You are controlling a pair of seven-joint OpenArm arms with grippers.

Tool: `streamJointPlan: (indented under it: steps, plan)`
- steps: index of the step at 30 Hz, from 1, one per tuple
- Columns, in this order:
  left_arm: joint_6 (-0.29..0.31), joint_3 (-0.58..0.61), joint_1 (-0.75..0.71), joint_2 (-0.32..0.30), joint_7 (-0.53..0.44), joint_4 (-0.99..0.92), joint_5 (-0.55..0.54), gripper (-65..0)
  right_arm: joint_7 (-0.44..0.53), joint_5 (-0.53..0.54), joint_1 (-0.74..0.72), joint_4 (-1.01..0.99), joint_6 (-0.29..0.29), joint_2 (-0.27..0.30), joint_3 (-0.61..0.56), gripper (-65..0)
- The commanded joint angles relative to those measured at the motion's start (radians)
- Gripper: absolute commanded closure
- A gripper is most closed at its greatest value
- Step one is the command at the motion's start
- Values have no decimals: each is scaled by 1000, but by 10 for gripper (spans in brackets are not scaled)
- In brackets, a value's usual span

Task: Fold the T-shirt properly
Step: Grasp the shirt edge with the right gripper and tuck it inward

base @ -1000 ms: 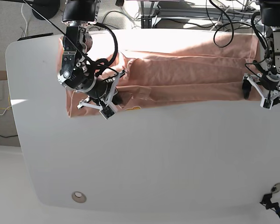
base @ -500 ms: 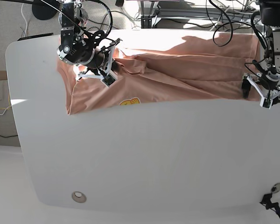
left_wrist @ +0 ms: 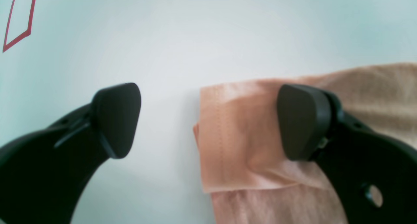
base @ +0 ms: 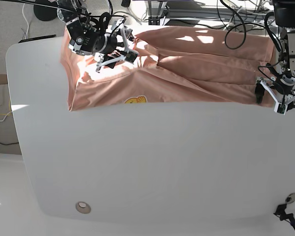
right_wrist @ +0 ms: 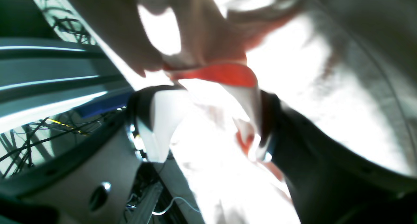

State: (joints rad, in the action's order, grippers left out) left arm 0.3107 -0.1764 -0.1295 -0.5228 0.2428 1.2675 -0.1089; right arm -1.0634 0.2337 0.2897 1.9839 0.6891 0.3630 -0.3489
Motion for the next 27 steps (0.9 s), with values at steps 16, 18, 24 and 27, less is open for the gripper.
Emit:
streamJointPlan:
  steps: [16, 18, 24, 27]
  plan:
    - [-9, -8, -164, -4, -13, 392, -4, -632, 134, 34, -76, 21, 9, -144, 382, -333]
    - [-9, -8, -203, 22, -13, 430, -2, -632, 136, -38, -71, 21, 9, -190, 397, -259]
    - [-9, -8, -275, 88, -13, 469, 2, -366, 136, -90, -66, -28, 9, -239, 400, 0]
    - [-9, -12, -310, 106, -13, 467, 4, -46, 136, -87, -50, -47, 9, -239, 400, 0]
